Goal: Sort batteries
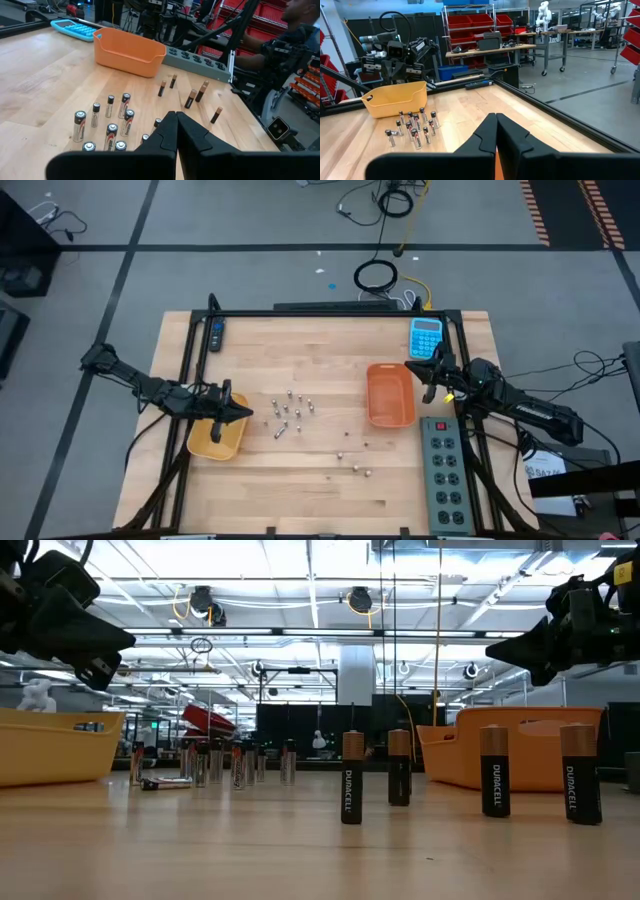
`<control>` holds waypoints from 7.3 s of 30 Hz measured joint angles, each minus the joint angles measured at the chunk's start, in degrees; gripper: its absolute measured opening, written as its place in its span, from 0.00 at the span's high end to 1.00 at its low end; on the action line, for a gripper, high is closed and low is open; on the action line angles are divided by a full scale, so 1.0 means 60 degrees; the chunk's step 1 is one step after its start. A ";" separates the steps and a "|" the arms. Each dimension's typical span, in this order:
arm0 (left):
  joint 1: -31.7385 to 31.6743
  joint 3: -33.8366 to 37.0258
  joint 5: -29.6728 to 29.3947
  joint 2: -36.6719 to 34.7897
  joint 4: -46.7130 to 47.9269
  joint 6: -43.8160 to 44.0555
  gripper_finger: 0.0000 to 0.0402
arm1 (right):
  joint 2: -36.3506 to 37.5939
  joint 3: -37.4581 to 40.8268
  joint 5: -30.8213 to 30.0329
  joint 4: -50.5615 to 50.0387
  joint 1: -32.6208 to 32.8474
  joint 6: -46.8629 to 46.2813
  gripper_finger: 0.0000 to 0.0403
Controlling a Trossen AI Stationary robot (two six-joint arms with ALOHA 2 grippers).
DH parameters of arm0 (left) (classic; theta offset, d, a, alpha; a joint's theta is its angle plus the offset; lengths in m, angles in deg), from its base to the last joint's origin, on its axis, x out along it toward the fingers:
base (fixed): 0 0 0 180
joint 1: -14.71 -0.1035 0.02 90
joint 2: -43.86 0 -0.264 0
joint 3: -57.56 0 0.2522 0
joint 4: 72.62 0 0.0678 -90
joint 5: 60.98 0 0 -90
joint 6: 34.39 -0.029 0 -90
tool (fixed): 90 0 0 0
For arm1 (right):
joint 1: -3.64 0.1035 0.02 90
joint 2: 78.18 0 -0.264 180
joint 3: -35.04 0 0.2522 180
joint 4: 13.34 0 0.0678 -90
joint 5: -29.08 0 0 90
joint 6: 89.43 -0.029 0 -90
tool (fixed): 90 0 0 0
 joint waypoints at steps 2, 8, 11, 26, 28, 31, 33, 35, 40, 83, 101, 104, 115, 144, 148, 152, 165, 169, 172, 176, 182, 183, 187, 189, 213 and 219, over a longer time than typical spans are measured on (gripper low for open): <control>-0.0001 0.0003 -0.0003 0.0000 -0.0003 0.0000 0.98 | -0.0003 -0.0002 -0.0002 0.0000 0.0000 0.0002 1.00; 0.0003 0.0000 -0.0003 0.0003 0.0000 0.0000 0.98 | 0.0000 0.0002 -0.0002 0.0000 0.0002 0.0000 1.00; 0.0002 -0.0001 -0.0002 0.0002 -0.0003 0.0000 0.98 | -0.0001 -0.0002 -0.0002 0.0000 0.0000 -0.0001 1.00; 0.0001 0.0001 -0.0001 0.0002 -0.0001 0.0000 0.98 | -0.0001 0.0000 0.0000 0.0001 0.0002 -0.0001 1.00; 0.0003 0.0002 0.0000 0.0004 0.0000 0.0000 0.98 | 0.0000 -0.0002 0.0000 0.0002 0.0002 0.0002 1.00; 0.0003 0.0003 0.0001 0.0004 -0.0002 0.0000 0.98 | 0.0000 0.0000 0.0002 0.0002 0.0002 0.0001 1.00; 0.0003 -0.0001 0.0001 0.0004 0.0001 0.0000 0.98 | -0.0002 0.0000 0.0000 0.0000 0.0003 -0.0002 1.00; 0.0002 0.0003 0.0000 0.0003 0.0000 0.0000 0.98 | -0.0001 -0.0001 0.0001 0.0003 0.0000 -0.0002 1.00; 0.0003 0.0000 -0.0003 0.0004 -0.0003 -0.0003 0.98 | -0.0003 -0.0002 0.0001 0.0003 0.0003 -0.0001 1.00; -0.0001 0.0000 -0.0600 0.0004 -0.0501 0.0197 0.98 | -0.0543 -0.0064 0.0767 -0.0069 0.0523 -0.2141 0.99; -0.0029 0.0002 -0.3372 0.0011 -0.0508 0.0460 0.96 | -0.0550 -0.0060 0.0468 0.0335 0.0583 -0.0418 0.86; -0.0155 0.0002 -0.3402 0.0011 -0.0511 0.0408 0.95 | -0.0546 -0.0060 0.0433 0.0990 0.0622 -0.0207 0.87; -0.0197 -0.1249 -0.2991 0.0589 -0.0239 -0.1584 0.99 | -0.2018 -0.0269 -0.1549 0.2413 0.2949 0.0046 0.87; 0.0717 -0.3582 -0.3326 0.5681 0.0120 -0.1521 0.56 | -1.5363 -1.1152 -0.3118 -0.5066 0.8449 -0.3289 0.57; 0.0717 -0.3582 -0.3386 0.6050 -0.0469 -0.1820 0.56 | -1.6220 -1.2369 -0.2349 -0.6468 0.8680 -0.4407 0.45; 0.0717 -0.3582 -0.3387 0.6231 -0.0844 -0.2180 0.56 | -1.7021 -1.3156 -0.2102 -0.7342 0.8983 -0.5053 0.43; 0.0717 -0.3581 -0.3420 0.6306 -0.0781 -0.2812 0.56 | -1.8186 -1.3324 -0.1948 -0.7939 0.9205 -0.5690 0.47; 0.0717 -0.3505 -0.3424 0.6306 -0.0764 -0.2769 0.56 | -1.8188 -1.3323 -0.1903 -0.8185 0.9273 -0.5826 0.47; 0.0717 -0.3505 -0.3424 0.6306 -0.0812 -0.2764 0.56 | -1.8188 -1.3293 -0.1730 -0.8369 0.9333 -0.5913 0.47; 0.0717 -0.3505 -0.3424 0.6306 -0.0815 -0.2742 0.56 | -1.8188 -1.3124 -0.1691 -0.8345 0.9419 -0.6040 0.47; 0.0717 -0.3505 -0.3424 0.6306 -0.0808 -0.2743 0.56 | -1.8185 -1.2772 -0.1694 -0.7903 0.9453 -0.6182 0.51; 0.0717 -0.3505 -0.3424 0.6306 -0.0804 -0.2743 0.56 | -1.8185 -1.2697 -0.1695 -0.7781 0.9453 -0.6187 0.52; 0.0717 -0.3501 -0.3424 0.6306 -0.0804 -0.2747 0.56 | -1.8185 -1.2462 -0.1692 -0.7478 0.9453 -0.6184 0.60; 0.0717 -0.3501 -0.3424 0.6306 -0.0804 -0.2747 0.56 | -1.8185 -1.2442 -0.1696 -0.7333 0.9446 -0.6159 0.63; 0.0715 -0.3494 -0.3215 0.6306 -0.0790 -0.2758 0.56 | -1.8908 -1.2435 -0.1476 -0.7335 0.9340 -0.6833 0.68; 0.0713 -0.3494 -0.3205 0.6306 -0.0797 -0.2743 0.56 | -1.8899 -1.2435 -0.1812 -0.6906 0.9397 -0.6839 0.63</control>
